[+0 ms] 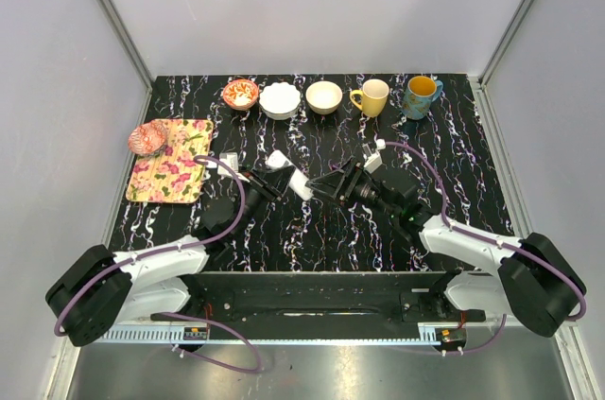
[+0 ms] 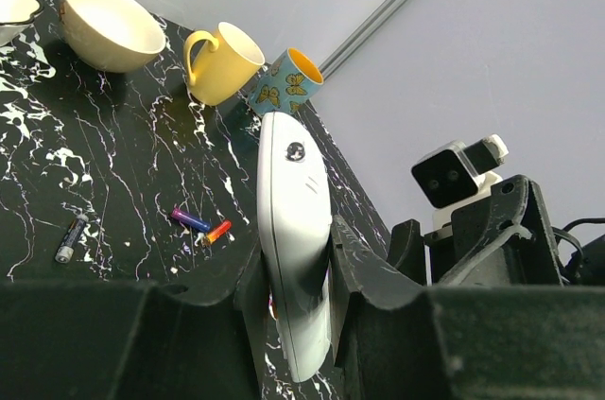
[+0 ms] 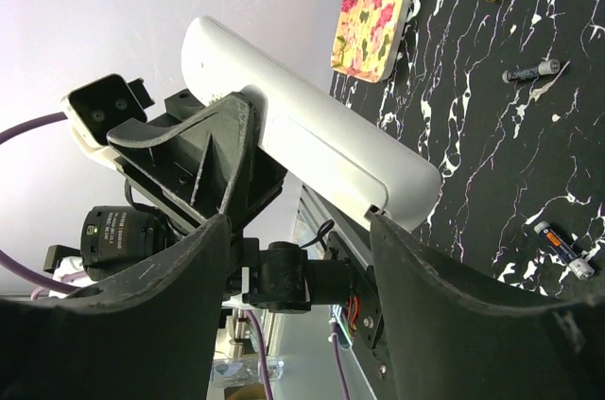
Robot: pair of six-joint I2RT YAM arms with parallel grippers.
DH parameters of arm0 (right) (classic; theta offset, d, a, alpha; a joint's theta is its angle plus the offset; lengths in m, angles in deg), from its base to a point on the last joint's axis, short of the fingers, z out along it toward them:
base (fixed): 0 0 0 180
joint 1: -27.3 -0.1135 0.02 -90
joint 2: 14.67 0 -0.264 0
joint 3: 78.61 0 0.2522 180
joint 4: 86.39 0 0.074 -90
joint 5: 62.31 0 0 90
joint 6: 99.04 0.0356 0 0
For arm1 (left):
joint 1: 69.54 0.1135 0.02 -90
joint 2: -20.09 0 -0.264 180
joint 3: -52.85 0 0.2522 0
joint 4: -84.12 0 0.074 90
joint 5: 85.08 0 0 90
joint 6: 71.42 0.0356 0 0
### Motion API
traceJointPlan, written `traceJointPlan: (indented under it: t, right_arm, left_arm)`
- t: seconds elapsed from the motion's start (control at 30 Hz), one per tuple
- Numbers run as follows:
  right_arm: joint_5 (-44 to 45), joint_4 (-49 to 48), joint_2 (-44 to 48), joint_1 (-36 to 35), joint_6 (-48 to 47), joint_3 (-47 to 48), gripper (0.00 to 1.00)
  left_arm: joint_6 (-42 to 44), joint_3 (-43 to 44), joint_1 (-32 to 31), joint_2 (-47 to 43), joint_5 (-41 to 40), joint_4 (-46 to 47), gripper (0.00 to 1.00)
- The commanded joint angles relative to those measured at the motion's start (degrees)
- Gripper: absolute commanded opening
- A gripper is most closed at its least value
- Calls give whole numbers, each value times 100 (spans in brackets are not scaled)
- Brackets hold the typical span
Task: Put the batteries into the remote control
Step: Remove the battery cover from the remote control.
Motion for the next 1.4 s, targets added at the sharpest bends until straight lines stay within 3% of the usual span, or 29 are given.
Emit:
traceJointPlan:
  t: [0.0, 1.37]
  right_arm:
    - [-72, -363, -27, 54, 92, -41, 66]
    - [-257, -697, -264, 186, 267, -41, 66]
  left_arm:
    - [137, 1, -36, -45, -169, 560, 0]
    - [594, 141, -563, 333, -99, 719, 0]
